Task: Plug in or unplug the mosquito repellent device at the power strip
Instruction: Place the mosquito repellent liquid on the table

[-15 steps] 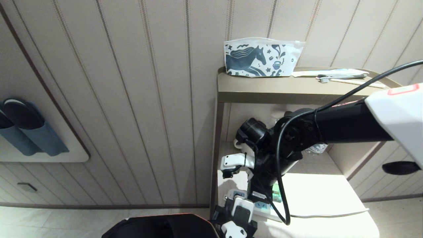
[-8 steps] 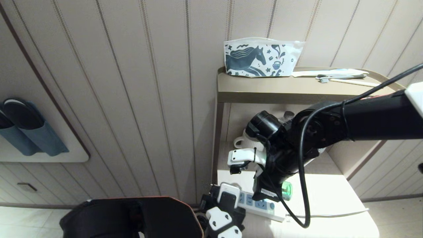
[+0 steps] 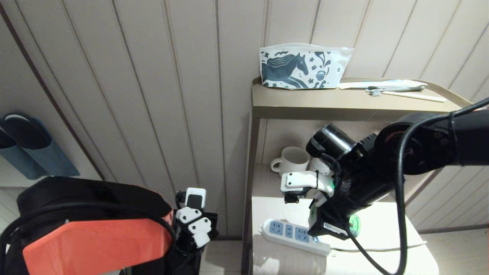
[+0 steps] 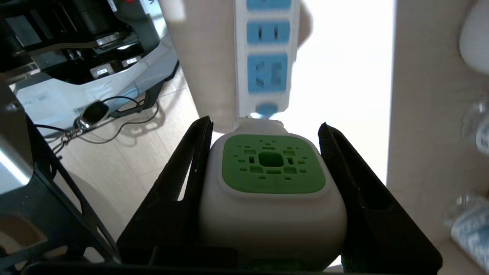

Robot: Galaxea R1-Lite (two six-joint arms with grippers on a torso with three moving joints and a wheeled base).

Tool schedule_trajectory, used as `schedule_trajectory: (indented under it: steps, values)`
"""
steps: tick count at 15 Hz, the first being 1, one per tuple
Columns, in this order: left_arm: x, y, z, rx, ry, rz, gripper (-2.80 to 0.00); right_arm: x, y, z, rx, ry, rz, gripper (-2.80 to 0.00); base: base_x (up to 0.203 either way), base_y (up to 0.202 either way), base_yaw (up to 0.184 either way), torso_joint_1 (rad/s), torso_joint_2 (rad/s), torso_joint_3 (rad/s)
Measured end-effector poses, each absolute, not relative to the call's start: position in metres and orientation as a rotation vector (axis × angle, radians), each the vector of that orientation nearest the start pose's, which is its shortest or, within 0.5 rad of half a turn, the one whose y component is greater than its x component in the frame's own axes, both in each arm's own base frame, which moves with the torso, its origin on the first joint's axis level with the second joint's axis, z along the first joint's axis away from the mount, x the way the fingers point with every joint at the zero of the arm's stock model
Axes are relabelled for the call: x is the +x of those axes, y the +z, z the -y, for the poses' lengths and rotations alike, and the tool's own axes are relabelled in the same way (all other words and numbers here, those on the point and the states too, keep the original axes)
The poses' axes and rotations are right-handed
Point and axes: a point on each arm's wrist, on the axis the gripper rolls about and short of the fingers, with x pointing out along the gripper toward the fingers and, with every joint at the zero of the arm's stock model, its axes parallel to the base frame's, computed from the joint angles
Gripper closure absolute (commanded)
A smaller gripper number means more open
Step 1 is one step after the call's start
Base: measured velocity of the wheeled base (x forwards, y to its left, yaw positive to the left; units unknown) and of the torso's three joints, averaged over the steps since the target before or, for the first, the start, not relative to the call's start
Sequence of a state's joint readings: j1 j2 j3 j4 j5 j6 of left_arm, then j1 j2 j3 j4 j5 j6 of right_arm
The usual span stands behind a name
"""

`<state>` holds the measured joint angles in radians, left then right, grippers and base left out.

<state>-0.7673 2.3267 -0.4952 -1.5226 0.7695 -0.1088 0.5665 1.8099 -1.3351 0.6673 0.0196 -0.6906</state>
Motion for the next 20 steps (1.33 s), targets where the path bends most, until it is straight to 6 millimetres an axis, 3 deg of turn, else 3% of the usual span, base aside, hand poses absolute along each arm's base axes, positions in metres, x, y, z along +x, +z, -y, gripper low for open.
schedule_trajectory:
  steps: [3, 5, 8, 14, 18, 20]
  values:
    - [0.271, 0.009, 0.145, 0.06, 0.17, -0.264, 0.0, 0.232, 0.198, -0.142, -0.898, 0.876, -0.884, 0.0, 0.0, 0.0, 0.0, 0.0, 0.0, 0.0]
    - [0.268, 0.025, 0.107, 0.024, 0.219, -0.273, 0.0, 0.216, 0.204, -0.127, -0.888, 0.856, -0.874, 0.0, 0.0, 0.0, 0.0, 0.0, 0.0, 0.0]
    - [0.242, 0.049, 0.066, -0.01, 0.247, -0.279, 0.0, 0.191, 0.211, -0.109, -0.877, 0.837, -0.85, 0.0, 0.0, 0.0, 0.0, 0.0, 0.0, 0.0]
    - [0.183, 0.118, 0.022, 0.03, 0.261, -0.078, 0.0, 0.149, 0.221, -0.075, -0.835, 0.769, -0.79, 0.0, 0.0, 0.0, 0.0, 0.0, 0.0, 0.0]
    - [0.154, 0.154, 0.006, 0.036, 0.324, 0.012, 0.0, 0.133, 0.226, -0.059, -0.784, 0.707, -0.76, 0.0, 0.0, 0.0, 0.0, 0.0, 0.0, 0.0]
    - [0.134, 0.19, 0.002, -0.015, 0.328, 0.097, 0.0, 0.128, 0.232, -0.051, -0.723, 0.656, -0.734, 0.0, 0.0, 0.0, 0.0, 0.0, 0.0, 0.0]
